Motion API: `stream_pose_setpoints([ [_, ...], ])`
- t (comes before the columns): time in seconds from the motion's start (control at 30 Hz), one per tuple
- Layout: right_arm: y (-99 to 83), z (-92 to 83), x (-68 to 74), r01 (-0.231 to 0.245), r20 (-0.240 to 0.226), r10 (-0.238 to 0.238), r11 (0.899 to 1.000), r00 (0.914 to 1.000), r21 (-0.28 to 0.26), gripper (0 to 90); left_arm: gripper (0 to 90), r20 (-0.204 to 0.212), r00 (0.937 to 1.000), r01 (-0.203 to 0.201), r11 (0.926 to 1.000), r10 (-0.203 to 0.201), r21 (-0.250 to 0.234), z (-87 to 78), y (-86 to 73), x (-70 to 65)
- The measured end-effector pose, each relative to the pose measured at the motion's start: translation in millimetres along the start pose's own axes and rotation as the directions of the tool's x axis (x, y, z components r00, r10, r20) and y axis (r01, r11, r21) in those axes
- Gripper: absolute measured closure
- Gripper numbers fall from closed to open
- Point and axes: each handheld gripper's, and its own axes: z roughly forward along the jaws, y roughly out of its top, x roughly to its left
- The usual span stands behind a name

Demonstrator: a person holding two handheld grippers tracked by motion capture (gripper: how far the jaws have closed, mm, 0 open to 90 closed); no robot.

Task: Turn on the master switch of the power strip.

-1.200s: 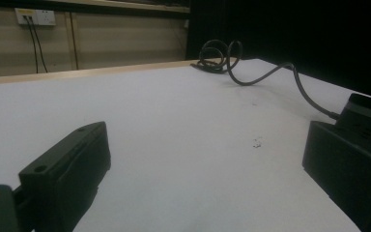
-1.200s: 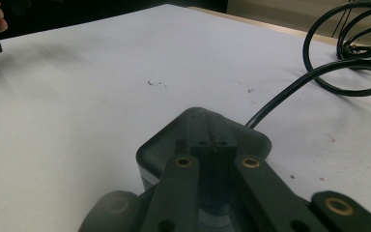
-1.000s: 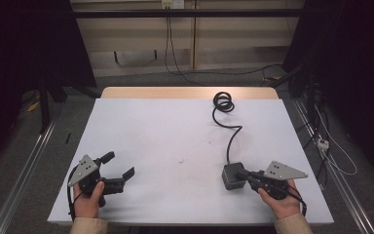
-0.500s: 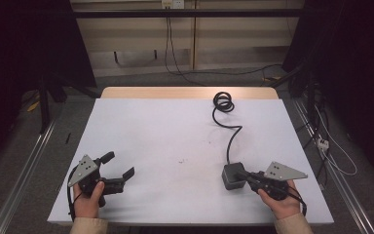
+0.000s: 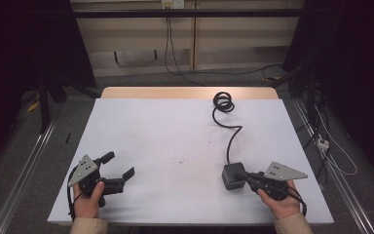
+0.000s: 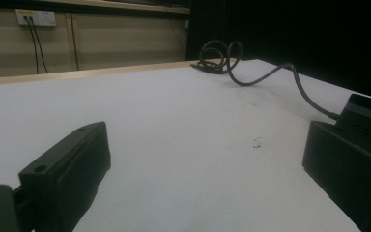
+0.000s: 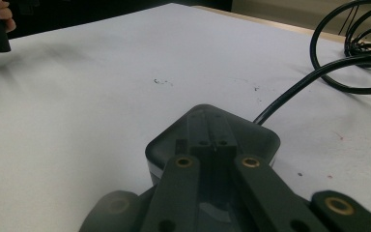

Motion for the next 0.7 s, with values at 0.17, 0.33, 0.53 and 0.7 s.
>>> stream_pose_setpoints([
  [0.17, -0.4, 0.1, -0.7, -0.005, -0.005, 0.005, 1.000, 1.0000, -0.003, 90.0, 2.7, 0.000, 1.0000, -0.002, 1.0000, 0.002, -0.001, -0.2, 0.1, 0.3],
  [0.33, -0.3, 0.1, -0.5, -0.001, -0.005, 0.001, 1.000, 1.0000, -0.001, 90.0, 2.7, 0.000, 1.0000, -0.002, 1.0000, 0.002, 0.000, -0.2, 0.1, 0.3],
  [0.53, 0.0, 0.2, 0.2, 0.001, 0.001, -0.001, 1.000, 1.0000, 0.002, 90.0, 2.7, -0.001, 1.0000, -0.002, 1.0000, 0.002, 0.000, 0.1, 0.0, 0.2],
  [0.7, 0.0, 0.3, 0.9, 0.001, 0.005, -0.001, 1.000, 1.0000, 0.004, 90.0, 2.7, -0.003, 1.0000, 0.000, 1.0000, 0.000, -0.001, -0.2, 0.0, 0.3],
])
